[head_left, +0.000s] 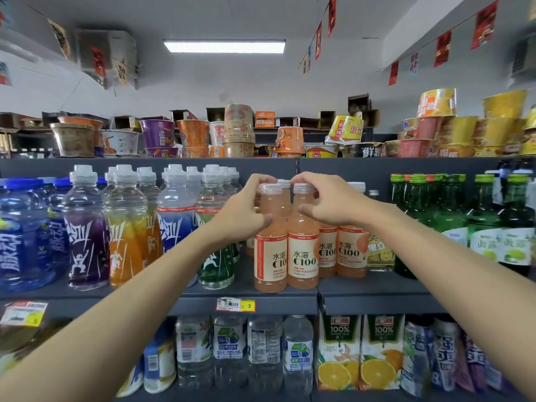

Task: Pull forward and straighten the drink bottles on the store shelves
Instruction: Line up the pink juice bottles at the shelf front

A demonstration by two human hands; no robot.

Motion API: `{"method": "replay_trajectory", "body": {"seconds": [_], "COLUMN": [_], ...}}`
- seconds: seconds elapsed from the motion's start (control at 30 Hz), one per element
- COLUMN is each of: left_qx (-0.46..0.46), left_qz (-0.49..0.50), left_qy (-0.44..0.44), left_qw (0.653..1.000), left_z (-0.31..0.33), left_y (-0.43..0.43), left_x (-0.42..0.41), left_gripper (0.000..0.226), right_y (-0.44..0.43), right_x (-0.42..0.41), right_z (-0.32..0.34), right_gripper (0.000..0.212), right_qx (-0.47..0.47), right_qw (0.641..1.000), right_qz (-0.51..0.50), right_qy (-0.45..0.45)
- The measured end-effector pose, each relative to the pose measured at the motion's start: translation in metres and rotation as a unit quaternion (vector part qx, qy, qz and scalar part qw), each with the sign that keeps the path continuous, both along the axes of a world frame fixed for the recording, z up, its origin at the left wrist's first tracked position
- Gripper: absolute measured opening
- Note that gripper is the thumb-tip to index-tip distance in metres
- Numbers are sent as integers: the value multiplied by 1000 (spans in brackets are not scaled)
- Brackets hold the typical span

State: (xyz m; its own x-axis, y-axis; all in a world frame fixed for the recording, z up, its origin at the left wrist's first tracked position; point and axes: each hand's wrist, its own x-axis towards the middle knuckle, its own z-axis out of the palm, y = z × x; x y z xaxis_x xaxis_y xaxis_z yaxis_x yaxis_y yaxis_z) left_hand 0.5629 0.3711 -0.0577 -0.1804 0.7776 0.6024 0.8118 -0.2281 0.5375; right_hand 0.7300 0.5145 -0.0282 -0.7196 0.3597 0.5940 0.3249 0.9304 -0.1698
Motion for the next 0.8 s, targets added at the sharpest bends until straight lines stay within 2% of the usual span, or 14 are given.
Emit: {"method": "replay_trajectory", "body": {"seconds": [0.1, 0.17, 0.37, 0.5, 0.63, 0.8], "left_qx": [8, 20, -2, -16, -12, 14], "left_qz": [21, 42, 15, 5, 13, 11], "left_qy": [49, 69, 49, 57, 62, 41], "left_qw": [999, 997, 999, 998, 998, 999], "left_z": [-9, -12, -11, -12, -16, -20], "left_y": [0, 2, 5, 4, 8, 10], "left_x": [4, 6, 0, -1, -3, -5], "left_gripper": [89, 98, 98, 103, 111, 110], "right_y": [-2, -2, 1, 2, 0, -4], "right_x": [-2, -4, -4, -1, 0, 1], "right_z": [-11, -14, -13, -23, -30, -25], "right_gripper": [68, 66, 69, 69, 76, 66], "right_qx": [37, 33, -18, 13, -3, 17], "right_qw": [999, 999, 999, 998, 998, 997], "right_qz": [-12, -17, 0, -3, -6, -23], "right_qy": [21, 38, 38, 62, 62, 67]}}
